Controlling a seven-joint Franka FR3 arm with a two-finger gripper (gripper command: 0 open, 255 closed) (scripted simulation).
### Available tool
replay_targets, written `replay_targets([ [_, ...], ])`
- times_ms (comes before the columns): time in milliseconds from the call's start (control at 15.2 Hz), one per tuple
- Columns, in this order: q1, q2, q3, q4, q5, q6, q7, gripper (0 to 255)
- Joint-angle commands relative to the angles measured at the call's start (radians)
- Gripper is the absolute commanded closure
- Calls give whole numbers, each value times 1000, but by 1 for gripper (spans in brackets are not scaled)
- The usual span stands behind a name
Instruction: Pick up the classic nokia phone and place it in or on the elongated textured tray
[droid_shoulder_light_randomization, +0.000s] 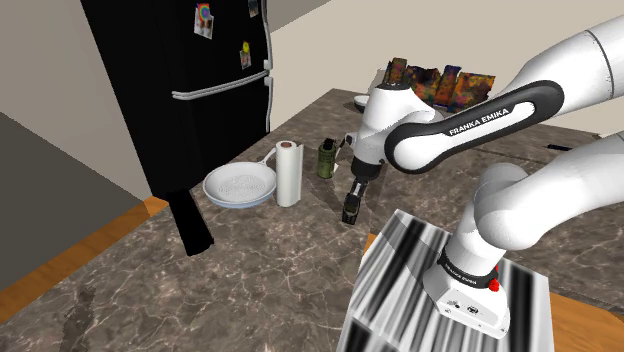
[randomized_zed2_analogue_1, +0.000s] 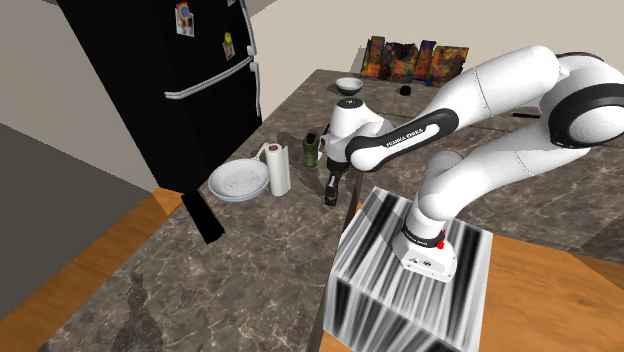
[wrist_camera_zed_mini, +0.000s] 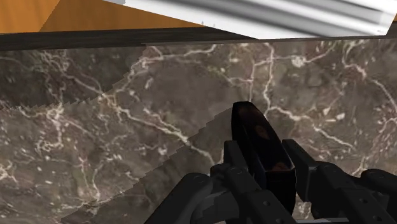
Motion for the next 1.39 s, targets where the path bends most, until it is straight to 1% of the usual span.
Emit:
replay_targets([
  [0, 0, 0, 0, 0, 0, 0, 0, 255],
  [462, 0, 0, 0, 0, 0, 0, 0, 255],
  [1320, -6, -110, -20, 123, -18, -232, -1, 255],
])
